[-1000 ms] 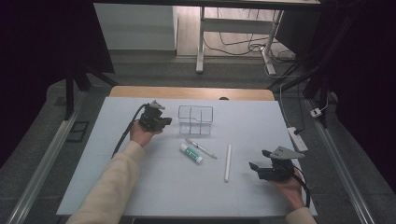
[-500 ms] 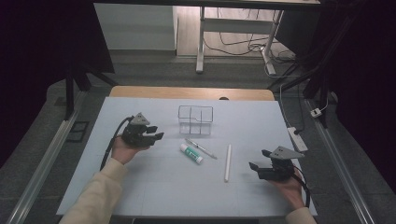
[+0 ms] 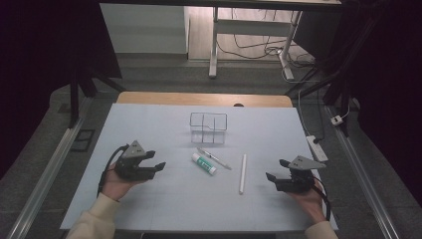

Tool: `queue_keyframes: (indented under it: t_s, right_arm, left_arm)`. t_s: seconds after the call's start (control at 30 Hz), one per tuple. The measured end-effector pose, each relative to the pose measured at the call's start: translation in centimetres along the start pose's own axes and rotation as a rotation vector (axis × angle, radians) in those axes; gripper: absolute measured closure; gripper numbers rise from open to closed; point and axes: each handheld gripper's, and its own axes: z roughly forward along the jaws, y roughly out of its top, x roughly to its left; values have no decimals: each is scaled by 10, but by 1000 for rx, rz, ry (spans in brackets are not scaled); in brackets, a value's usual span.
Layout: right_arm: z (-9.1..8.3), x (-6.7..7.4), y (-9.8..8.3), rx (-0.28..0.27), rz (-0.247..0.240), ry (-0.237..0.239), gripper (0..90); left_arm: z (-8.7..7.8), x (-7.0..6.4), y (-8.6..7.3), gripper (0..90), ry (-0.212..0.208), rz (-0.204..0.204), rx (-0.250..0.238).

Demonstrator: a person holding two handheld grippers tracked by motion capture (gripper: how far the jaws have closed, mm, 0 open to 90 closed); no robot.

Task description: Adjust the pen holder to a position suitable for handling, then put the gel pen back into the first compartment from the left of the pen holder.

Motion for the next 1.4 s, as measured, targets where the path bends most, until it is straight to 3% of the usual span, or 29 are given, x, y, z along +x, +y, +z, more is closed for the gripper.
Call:
queue_keyframes:
  t_s: [0.1, 0.43, 1.1, 1.4]
  right_arm:
    - [0, 0, 1, 1, -3, -4, 244]
    - [-3, 0, 5, -13, -5, 15, 254]
    - [12, 11, 35, -13, -13, 63, 262]
    - [20, 17, 50, -1, -3, 94, 267]
  left_arm:
    - [-6, -1, -7, 395, 9, 9, 1]
    - [-18, 0, -27, 382, 13, -23, 4]
    - [-6, -1, -29, 367, -14, -12, 35]
    - [-8, -1, -29, 356, 0, -26, 30]
